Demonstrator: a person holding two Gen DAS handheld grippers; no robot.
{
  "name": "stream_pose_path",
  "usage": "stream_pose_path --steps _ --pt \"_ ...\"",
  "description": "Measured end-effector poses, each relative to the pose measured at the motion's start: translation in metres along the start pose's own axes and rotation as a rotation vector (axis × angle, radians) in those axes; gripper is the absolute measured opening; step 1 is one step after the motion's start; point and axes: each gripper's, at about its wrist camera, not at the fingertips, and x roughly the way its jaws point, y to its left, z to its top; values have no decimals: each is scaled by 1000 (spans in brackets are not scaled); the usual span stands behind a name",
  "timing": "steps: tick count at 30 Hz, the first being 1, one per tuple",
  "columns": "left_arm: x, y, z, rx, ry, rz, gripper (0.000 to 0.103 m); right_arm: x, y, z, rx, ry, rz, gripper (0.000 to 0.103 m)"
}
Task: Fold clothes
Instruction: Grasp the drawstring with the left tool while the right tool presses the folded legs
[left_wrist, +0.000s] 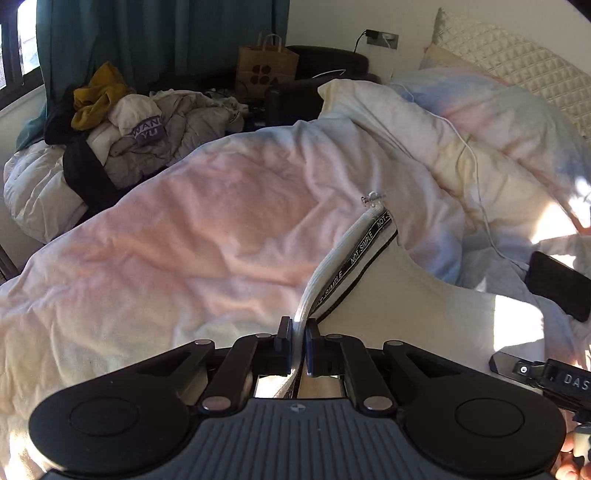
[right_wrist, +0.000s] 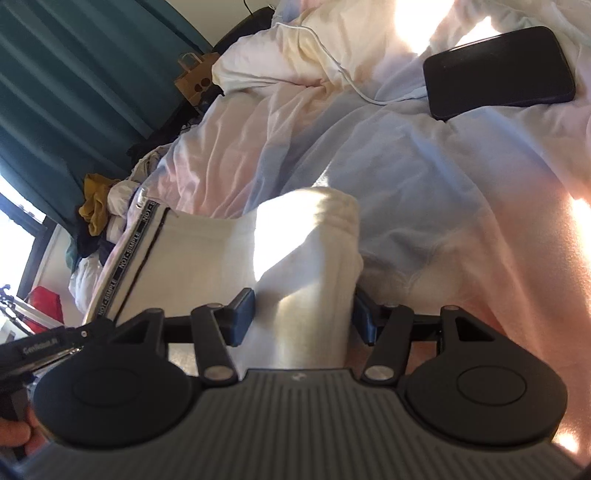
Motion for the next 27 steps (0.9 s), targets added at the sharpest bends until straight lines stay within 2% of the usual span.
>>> stream_pose_path --steps 3,4,5,7,10,13,19,23,25,27 --pt "24 0 -13 11 33 15 15 1 1 0 -7 6 7 59" --pt "26 -1 -18 2 28 20 23 3 0 0 -4 12 6 59" --pt "27 -1 -23 -10 20 26 30 4 -1 -1 -1 17 5 59" --pt "28 -2 -34 -35 3 37 36 7 -3 -2 4 31 8 59" --pt "11 1 -48 -95 -34 23 48 7 -5 -2 8 40 22 59" --pt "-20 7 -64 -130 -68 44 48 7 -7 0 19 55 36 58" --pt "-99 33 -121 -291 -121 115 51 7 -9 3 40 99 66 58" --pt "-126 53 -157 -336 -96 219 50 2 -11 7 72 120 94 58" --pt "-136 67 -169 -360 -96 233 50 1 -12 7 76 124 91 57" --pt "-139 77 -174 -348 -75 206 52 1 -13 7 80 127 88 57"
